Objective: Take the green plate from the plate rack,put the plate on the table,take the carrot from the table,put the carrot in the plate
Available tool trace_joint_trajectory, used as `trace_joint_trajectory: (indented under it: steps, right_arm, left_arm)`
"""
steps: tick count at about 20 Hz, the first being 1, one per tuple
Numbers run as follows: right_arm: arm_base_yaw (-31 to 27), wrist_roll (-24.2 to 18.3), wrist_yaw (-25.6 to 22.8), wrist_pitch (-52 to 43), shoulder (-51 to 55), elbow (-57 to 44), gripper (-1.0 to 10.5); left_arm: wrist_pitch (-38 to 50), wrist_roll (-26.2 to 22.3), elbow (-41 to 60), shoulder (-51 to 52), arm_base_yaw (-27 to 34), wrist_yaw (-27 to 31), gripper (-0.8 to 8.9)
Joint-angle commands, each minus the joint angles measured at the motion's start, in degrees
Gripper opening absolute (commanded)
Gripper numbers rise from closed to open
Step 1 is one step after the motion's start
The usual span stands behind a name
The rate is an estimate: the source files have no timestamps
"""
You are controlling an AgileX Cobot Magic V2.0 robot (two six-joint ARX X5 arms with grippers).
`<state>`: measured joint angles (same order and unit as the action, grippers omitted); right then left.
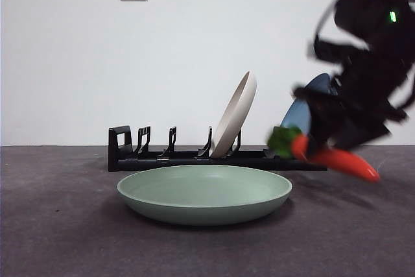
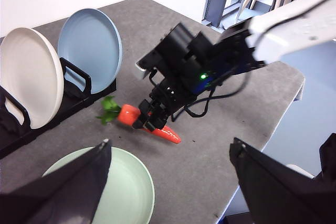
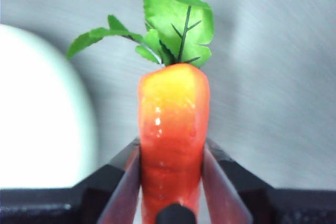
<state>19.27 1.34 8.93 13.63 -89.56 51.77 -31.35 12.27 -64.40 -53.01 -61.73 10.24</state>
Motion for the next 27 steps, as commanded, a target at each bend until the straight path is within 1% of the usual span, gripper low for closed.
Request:
trace_joint_trajectory:
  steps: [1, 4, 7, 11, 15, 16, 17, 19, 20, 21, 24, 27]
  right_arm:
    - [5.81, 2.21, 0.09, -1.51, 2.95, 0.07, -0.2]
    - [12.50, 4.37, -0.61, -6.80, 1.64, 0.07, -0.2]
    - [16.59, 6.86, -3.37, -12.68, -3.08, 0.07, -0.2]
    - [18.73, 6.82, -3.37, -17.97, -9.40, 0.07, -0.2]
    - [18.80, 7.26, -3.28, -18.78, -13.88, 0.07, -0.1]
    - [18.80, 7.23, -3.04, -18.75, -14.34, 0.07, 0.3]
    - [18.80, 7.23, -3.04, -18.73, -14.49, 0.07, 1.2]
    - [19.12, 7.23, -3.04, -18.86, -14.32, 0.07, 4.0]
    - [19.12, 7.30, -3.04, -18.84, -13.90, 0.07, 4.8]
    - [19.12, 7.37, -3.04, -18.71, -13.29, 0.07, 5.1]
    - [19.17, 7.41, -3.02, -17.55, -8.94, 0.07, 5.0]
    - [19.17, 7.89, -3.02, -11.17, 0.11, 0.07, 5.0]
  left_arm:
    - [-0.02, 0.42, 0.26, 0.02, -0.17, 0.15, 3.77]
    - [-0.07, 0.42, 0.26, 0.02, -0.17, 0.11, 3.77]
    - [-0.26, 0.44, 0.26, 0.02, -0.17, 0.07, 3.77]
    - [-0.52, 0.68, 0.26, 0.02, -0.17, 0.07, 3.77]
    - [-0.55, 0.68, 0.26, 0.02, -0.17, 0.09, 3.77]
    - [-0.63, 0.66, 0.26, 0.02, -0.17, 0.09, 3.77]
    - [-0.87, 0.66, 0.26, 0.02, -0.17, 0.09, 3.78]
    - [-1.62, 0.68, 0.26, -0.04, -0.17, 0.11, 3.77]
    - [-1.92, 0.66, 0.26, -0.04, -0.17, 0.11, 3.77]
    - [-2.05, 0.66, 0.26, -0.04, -0.17, 0.11, 3.77]
    - [-2.16, 0.61, 0.26, -0.04, -0.15, 0.15, 3.77]
    - [-2.89, 0.57, 0.26, -0.04, -0.15, 0.15, 3.77]
